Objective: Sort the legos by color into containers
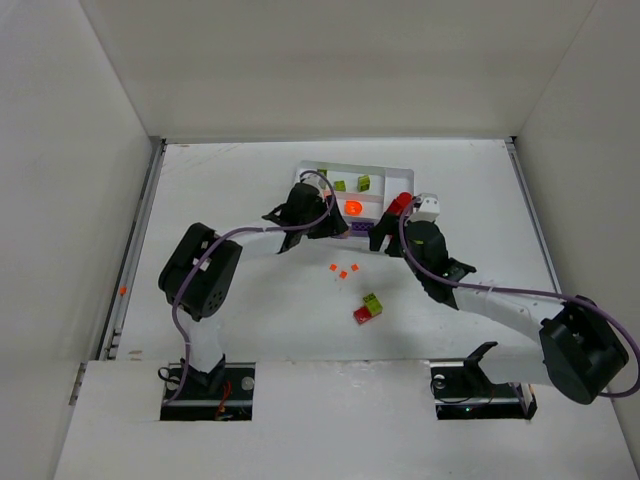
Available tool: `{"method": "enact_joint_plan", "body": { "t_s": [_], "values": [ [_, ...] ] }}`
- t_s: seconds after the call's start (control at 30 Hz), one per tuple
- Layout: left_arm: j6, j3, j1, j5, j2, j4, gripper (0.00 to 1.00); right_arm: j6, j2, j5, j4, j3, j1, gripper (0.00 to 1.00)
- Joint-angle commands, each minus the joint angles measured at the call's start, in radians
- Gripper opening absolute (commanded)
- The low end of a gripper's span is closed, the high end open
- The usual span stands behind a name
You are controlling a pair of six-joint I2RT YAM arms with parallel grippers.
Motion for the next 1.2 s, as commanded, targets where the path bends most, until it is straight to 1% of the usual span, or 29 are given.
{"method": "enact_joint_plan", "body": {
  "t_s": [0.0, 0.1, 0.17, 0.2, 0.23, 0.27, 0.3, 0.33, 0.37, 0.4, 0.47, 0.53, 0.57, 0.6, 0.67, 0.8, 0.93, 1.07, 1.17],
  "values": [
    [0.06, 0.032, -0.02, -0.07, -0.05, -0.015, 0.54, -0.001, -0.024, -0.007, 0.061, 0.0, 0.008, 0.87],
    [0.078, 0.009, -0.03, -0.102, -0.121, -0.008, 0.62, -0.011, -0.019, -0.005, 0.049, 0.011, 0.014, 0.84],
    [0.078, -0.014, -0.033, -0.127, -0.179, 0.0, 0.65, -0.011, -0.027, 0.001, 0.035, 0.014, 0.04, 0.78],
    [0.078, -0.026, -0.035, -0.138, -0.213, 0.006, 0.65, -0.005, -0.038, 0.005, 0.026, 0.011, 0.054, 0.7],
    [0.078, -0.04, -0.037, -0.145, -0.25, 0.012, 0.65, 0.004, -0.056, 0.009, 0.007, 0.003, 0.078, 0.57],
    [0.08, -0.057, -0.04, -0.151, -0.29, 0.022, 0.65, 0.016, -0.071, 0.012, -0.014, -0.003, 0.105, 0.48],
    [0.08, -0.077, -0.041, -0.156, -0.329, 0.032, 0.65, 0.027, -0.088, 0.018, -0.045, -0.007, 0.131, 0.41],
    [0.08, -0.101, -0.044, -0.161, -0.371, 0.044, 0.65, 0.039, -0.102, 0.028, -0.089, -0.01, 0.158, 0.37],
    [0.077, -0.13, -0.047, -0.167, -0.414, 0.06, 0.63, 0.054, -0.116, 0.047, -0.144, -0.012, 0.187, 0.36],
    [0.07, -0.161, -0.05, -0.168, -0.454, 0.072, 0.6, 0.07, -0.128, 0.068, -0.202, -0.015, 0.216, 0.36],
    [0.055, -0.224, -0.061, -0.17, -0.524, 0.088, 0.56, 0.117, -0.151, 0.111, -0.34, -0.024, 0.282, 0.46],
    [0.038, -0.307, -0.079, -0.171, -0.596, 0.091, 0.53, 0.182, -0.173, 0.146, -0.445, -0.036, 0.338, 0.64],
    [0.031, -0.347, -0.09, -0.174, -0.626, 0.092, 0.52, 0.218, -0.182, 0.162, -0.489, -0.043, 0.364, 0.72],
    [0.021, -0.388, -0.101, -0.179, -0.652, 0.089, 0.52, 0.251, -0.189, 0.173, -0.535, -0.046, 0.391, 0.76],
    [-0.003, -0.468, -0.122, -0.194, -0.702, 0.08, 0.51, 0.32, -0.2, 0.176, -0.598, -0.041, 0.436, 0.79],
    [-0.045, -0.606, -0.174, -0.217, -0.819, 0.06, 0.51, 0.364, -0.147, 0.193, -0.671, -0.012, 0.473, 0.79],
    [-0.083, -0.697, -0.234, -0.236, -0.916, 0.042, 0.52, 0.36, -0.099, 0.182, -0.665, 0.0, 0.465, 0.78],
    [-0.085, -0.755, -0.312, -0.239, -0.965, 0.048, 0.55, 0.337, -0.073, 0.156, -0.617, -0.006, 0.439, 0.72],
    [-0.063, -0.767, -0.369, -0.239, -0.947, 0.051, 0.56, 0.334, -0.064, 0.134, -0.59, -0.006, 0.428, 0.65]
  ]
}}
